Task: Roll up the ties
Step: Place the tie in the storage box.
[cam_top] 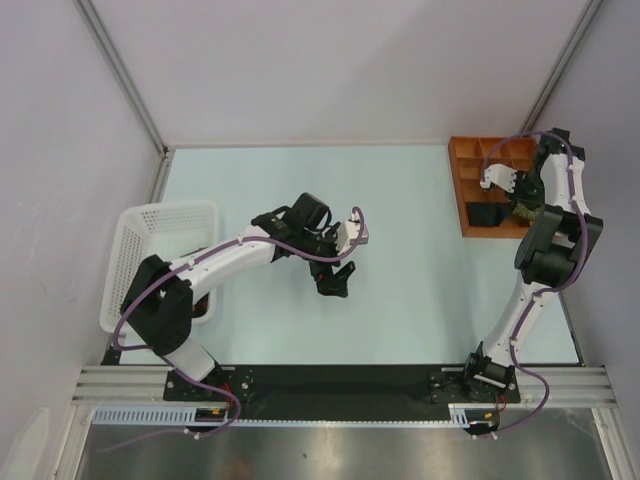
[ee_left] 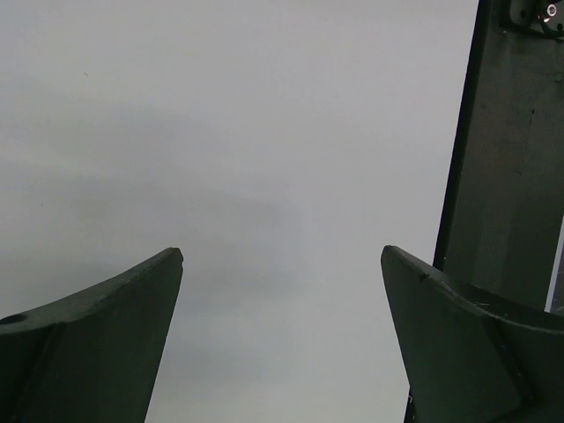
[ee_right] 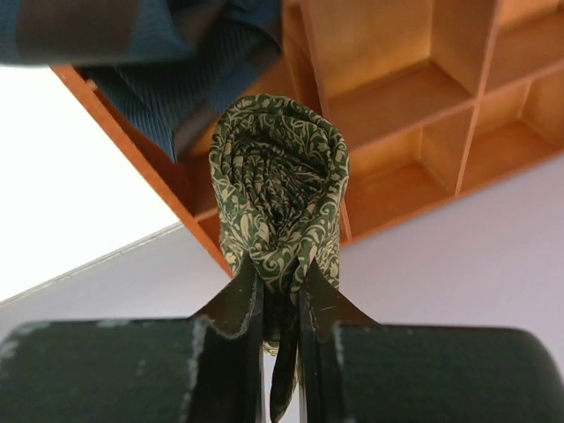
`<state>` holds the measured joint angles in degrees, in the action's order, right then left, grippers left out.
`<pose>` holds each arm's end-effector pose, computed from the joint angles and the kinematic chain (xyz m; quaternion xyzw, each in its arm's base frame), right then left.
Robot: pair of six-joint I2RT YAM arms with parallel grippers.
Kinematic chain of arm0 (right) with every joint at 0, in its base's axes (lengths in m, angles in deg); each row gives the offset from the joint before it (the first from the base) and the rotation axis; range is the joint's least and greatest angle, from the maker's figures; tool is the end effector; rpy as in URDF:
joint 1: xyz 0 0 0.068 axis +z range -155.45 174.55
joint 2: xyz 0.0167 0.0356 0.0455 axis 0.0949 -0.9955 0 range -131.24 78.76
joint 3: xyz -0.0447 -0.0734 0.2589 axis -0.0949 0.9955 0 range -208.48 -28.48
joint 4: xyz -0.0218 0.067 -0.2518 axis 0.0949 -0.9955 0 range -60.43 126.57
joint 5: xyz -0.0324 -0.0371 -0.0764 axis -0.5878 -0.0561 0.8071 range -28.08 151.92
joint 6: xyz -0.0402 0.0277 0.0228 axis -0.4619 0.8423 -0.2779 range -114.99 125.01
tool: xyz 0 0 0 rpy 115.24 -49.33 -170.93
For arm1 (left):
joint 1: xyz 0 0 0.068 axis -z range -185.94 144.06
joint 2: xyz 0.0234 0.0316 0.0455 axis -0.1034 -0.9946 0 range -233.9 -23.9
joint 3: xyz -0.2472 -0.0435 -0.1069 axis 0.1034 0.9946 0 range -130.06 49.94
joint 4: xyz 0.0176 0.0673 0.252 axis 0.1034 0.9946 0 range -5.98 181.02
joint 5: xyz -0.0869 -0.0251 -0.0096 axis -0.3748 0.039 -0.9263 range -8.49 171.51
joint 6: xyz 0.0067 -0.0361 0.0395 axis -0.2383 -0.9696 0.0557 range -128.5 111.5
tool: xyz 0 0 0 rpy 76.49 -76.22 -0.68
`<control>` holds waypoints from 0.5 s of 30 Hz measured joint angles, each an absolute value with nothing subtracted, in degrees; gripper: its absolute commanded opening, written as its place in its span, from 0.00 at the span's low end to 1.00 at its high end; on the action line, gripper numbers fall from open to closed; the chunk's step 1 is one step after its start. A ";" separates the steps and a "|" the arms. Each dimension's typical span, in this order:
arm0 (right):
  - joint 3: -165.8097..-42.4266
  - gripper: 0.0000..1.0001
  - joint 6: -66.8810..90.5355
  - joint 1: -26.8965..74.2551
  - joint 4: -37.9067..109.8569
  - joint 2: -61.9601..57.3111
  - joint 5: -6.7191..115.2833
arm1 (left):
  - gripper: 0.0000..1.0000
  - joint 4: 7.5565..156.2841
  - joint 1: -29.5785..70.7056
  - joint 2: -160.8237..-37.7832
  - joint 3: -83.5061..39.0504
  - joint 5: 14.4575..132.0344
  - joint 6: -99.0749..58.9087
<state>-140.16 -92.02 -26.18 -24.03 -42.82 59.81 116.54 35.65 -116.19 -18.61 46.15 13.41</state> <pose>0.4181 -0.1569 0.2521 -0.6112 0.7730 -0.1356 0.1031 0.2377 -0.2387 0.2479 0.5547 0.7290 -0.3336 0.2228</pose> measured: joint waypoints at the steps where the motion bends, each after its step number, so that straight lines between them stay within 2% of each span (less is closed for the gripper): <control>1: -139.42 0.00 -92.46 -25.96 -23.39 -42.82 60.03 | 0.99 116.45 35.63 -116.12 -18.61 46.11 13.39; 15: -138.13 0.00 -94.05 -22.62 -22.39 -42.54 62.39 | 1.00 115.81 35.12 -115.75 -17.24 45.67 12.88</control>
